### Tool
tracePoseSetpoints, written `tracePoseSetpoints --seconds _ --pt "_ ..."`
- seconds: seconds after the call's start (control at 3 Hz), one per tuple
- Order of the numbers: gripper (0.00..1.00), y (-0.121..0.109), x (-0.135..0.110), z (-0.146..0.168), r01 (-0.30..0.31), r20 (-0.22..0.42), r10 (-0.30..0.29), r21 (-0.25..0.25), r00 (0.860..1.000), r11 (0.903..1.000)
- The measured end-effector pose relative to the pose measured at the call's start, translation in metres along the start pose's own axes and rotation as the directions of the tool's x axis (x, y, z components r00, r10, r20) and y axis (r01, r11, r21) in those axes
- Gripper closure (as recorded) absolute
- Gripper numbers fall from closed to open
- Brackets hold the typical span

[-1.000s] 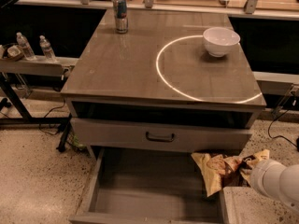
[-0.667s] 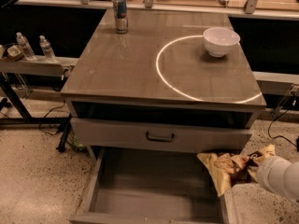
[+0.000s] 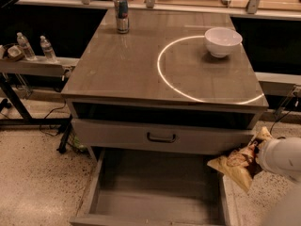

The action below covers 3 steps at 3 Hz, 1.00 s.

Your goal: Pick brown chip bag from middle drawer and place on counter

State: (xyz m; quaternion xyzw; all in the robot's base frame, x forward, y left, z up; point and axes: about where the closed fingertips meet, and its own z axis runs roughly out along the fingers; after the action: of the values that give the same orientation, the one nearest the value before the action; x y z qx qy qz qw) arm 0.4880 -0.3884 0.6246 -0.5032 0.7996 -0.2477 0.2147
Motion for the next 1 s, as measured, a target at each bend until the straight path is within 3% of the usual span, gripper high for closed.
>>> tracePoseSetpoints --seconds 0.33,0.67,1.0 --pt "1.00 -0.035 -0.017 0.000 0.072 -0.033 -0.070 0.061 0.997 0.9955" --pt "1.00 -0.078 -0.006 -0.016 0.044 -0.067 -0.034 0.144 0.997 0.9887" --pt "1.00 -0.137 0.058 -0.065 -0.112 -0.107 0.141 0.246 0.984 0.9629"
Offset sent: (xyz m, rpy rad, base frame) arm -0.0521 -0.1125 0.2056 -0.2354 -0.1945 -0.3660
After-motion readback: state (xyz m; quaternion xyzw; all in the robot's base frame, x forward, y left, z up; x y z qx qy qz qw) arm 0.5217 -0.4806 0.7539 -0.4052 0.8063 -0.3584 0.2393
